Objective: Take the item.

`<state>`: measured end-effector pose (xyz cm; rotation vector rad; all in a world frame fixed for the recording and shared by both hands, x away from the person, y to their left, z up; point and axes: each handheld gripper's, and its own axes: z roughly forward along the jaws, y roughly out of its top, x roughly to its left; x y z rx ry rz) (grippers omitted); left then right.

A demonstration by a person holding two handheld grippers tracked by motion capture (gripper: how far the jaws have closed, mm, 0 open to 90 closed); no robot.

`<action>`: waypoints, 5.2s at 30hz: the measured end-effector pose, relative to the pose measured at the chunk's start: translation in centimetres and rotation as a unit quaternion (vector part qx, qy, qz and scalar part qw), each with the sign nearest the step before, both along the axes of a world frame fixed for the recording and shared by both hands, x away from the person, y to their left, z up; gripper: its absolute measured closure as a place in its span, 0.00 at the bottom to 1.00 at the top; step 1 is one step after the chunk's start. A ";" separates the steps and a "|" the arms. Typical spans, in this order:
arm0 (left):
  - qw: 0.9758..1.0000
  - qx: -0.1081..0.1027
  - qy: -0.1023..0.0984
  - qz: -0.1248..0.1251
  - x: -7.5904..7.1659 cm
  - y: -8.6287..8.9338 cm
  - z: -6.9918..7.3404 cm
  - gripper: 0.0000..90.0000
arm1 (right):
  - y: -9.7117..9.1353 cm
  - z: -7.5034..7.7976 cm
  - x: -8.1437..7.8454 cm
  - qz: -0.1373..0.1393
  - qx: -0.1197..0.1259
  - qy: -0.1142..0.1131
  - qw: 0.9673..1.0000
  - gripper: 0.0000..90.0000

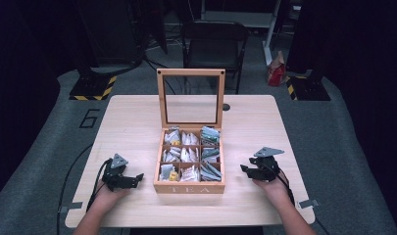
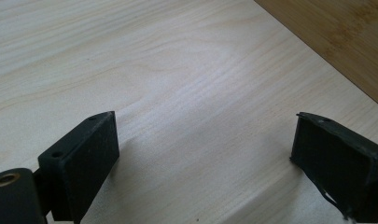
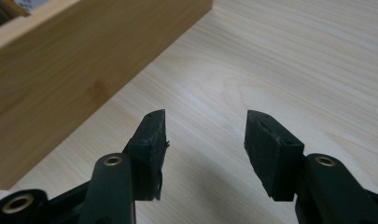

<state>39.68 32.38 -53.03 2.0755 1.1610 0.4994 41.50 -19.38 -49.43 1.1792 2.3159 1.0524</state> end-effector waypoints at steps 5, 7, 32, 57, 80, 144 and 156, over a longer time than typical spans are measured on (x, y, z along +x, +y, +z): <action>1.000 0.003 -0.001 -0.002 0.0 0.0 0.0 0.08 | 0.3 0.6 -0.4 0.024 -0.015 0.000 1.000 0.55; 1.000 0.005 -0.003 -0.003 0.1 0.0 0.0 0.08 | 0.3 0.7 -0.4 0.022 -0.018 -0.003 1.000 0.55; 1.000 0.005 -0.003 -0.004 0.1 0.1 0.0 0.08 | 0.8 5.5 -0.4 0.051 0.022 0.001 0.998 0.61; 1.000 0.006 -0.002 -0.004 0.1 0.1 0.0 0.08 | 4.5 9.0 -0.7 0.124 0.014 -0.011 0.992 0.68; 1.000 0.004 -0.002 -0.003 0.1 0.0 0.0 0.08 | 7.3 8.4 -0.7 0.168 0.016 -0.002 0.986 0.77; 1.000 0.005 -0.002 -0.004 0.1 0.1 0.0 0.08 | 10.0 3.9 -0.7 0.194 0.003 0.049 0.980 0.97; 1.000 0.004 -0.001 -0.004 0.1 0.0 0.0 0.08 | 10.1 3.9 -0.8 0.195 0.003 0.053 0.979 1.00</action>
